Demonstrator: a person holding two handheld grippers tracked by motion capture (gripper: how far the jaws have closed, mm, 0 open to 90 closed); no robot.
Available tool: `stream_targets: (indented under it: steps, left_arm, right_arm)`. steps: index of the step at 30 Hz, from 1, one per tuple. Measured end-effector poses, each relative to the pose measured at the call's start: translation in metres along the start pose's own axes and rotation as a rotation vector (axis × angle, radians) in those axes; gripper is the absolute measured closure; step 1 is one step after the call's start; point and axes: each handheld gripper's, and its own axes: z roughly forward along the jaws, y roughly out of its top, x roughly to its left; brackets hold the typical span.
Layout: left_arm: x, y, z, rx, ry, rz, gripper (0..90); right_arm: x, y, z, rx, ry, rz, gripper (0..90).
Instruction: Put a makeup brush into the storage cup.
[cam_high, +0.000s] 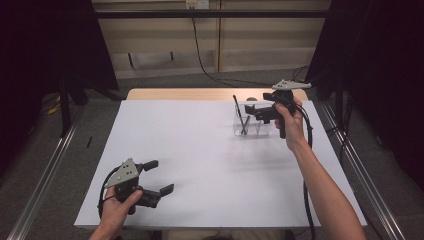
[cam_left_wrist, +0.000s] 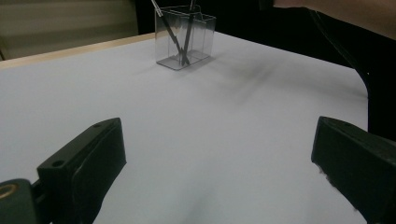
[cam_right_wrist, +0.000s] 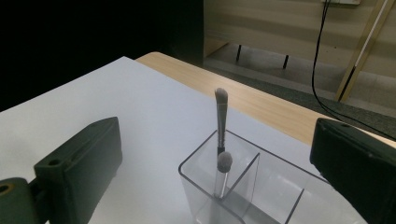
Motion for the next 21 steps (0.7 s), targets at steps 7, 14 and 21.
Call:
stream_targets:
  steps: [7, 14, 21]
  left_arm:
    - [0.001, -0.001, -0.002, -0.004, 0.005, -0.010, 3.0]
    - [0.000, 0.000, -0.002, -0.008, 0.008, -0.010, 3.0]
    - [-0.001, 0.000, -0.007, -0.016, 0.008, -0.001, 2.9]
  right_arm:
    - [0.001, -0.004, -0.004, -0.009, 0.000, 0.003, 1.6]
    - [0.005, -0.006, -0.008, -0.019, 0.002, -0.001, 1.6]
    - [0.012, -0.006, -0.017, -0.035, -0.005, -0.010, 1.6]
